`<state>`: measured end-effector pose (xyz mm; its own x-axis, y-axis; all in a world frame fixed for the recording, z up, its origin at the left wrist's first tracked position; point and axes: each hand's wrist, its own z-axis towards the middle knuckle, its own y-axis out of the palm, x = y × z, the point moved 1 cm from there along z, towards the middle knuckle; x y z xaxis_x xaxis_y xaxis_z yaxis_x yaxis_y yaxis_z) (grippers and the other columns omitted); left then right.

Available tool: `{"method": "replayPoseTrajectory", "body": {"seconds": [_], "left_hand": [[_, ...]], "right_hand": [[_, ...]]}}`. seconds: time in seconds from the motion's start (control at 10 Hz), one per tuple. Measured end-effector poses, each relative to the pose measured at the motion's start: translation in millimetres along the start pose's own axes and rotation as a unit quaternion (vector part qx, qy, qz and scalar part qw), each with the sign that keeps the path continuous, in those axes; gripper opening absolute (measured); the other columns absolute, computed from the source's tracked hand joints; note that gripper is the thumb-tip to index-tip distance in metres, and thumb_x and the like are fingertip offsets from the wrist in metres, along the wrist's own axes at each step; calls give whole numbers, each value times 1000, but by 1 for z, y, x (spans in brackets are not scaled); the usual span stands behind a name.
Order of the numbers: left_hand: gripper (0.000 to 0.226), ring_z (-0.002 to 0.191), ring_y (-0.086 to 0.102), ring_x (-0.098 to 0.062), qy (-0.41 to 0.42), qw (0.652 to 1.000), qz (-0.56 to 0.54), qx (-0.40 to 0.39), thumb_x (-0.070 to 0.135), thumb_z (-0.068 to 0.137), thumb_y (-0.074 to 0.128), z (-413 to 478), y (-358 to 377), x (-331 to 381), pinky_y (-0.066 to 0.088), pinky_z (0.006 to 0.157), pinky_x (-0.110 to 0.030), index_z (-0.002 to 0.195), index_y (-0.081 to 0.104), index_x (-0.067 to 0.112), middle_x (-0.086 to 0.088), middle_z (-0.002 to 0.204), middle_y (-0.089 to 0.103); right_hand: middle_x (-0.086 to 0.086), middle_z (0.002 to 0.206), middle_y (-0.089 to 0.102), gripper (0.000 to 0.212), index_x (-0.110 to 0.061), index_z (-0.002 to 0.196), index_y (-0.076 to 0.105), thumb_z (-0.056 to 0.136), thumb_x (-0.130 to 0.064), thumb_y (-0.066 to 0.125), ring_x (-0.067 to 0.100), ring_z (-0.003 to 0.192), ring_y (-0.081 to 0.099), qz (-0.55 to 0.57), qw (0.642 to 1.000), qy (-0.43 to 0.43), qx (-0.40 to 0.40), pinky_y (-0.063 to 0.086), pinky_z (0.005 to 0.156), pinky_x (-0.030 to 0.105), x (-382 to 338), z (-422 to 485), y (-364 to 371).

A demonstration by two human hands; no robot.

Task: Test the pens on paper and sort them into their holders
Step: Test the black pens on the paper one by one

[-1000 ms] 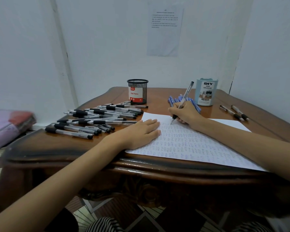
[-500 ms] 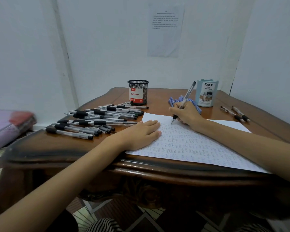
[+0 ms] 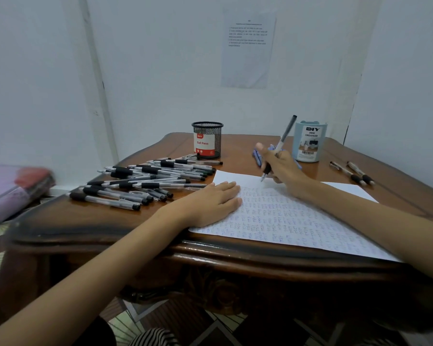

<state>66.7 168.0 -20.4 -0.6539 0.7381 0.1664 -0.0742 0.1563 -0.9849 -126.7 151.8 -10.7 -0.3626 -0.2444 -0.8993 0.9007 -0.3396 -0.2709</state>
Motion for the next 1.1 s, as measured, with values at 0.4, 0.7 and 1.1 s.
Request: {"method": "replayPoseTrajectory", "body": {"seconds": [0.4, 0.7, 1.1], "left_hand": [[53, 144, 1, -7, 3, 1000, 1, -4, 38, 102, 17, -1, -2, 2, -3, 110, -20, 150, 7, 19, 3, 158, 3], [52, 143, 1, -7, 1, 1000, 4, -2, 37, 102, 17, -2, -3, 4, -2, 110, -19, 150, 7, 19, 3, 158, 3], [52, 140, 20, -8, 8, 999, 5, 54, 43, 100, 26, -2, -3, 2, 14, 108, -21, 148, 24, 23, 7, 155, 21]], "right_hand": [[-3, 33, 42, 19, 1, 95, 54, 98, -4, 36, 4, 28, 35, 152, 987, 56, -3, 28, 31, 13, -6, 0, -6], [-5, 29, 34, 41, -9, 54, 37, 96, -5, 41, 5, 23, 29, 62, 994, 78, -48, 24, 28, 15, 4, 0, -4], [8, 105, 58, 23, -7, 106, 53, 93, -25, 49, 26, 92, 56, -457, 881, 36, 115, 44, 68, 28, 24, 31, -104]]}}
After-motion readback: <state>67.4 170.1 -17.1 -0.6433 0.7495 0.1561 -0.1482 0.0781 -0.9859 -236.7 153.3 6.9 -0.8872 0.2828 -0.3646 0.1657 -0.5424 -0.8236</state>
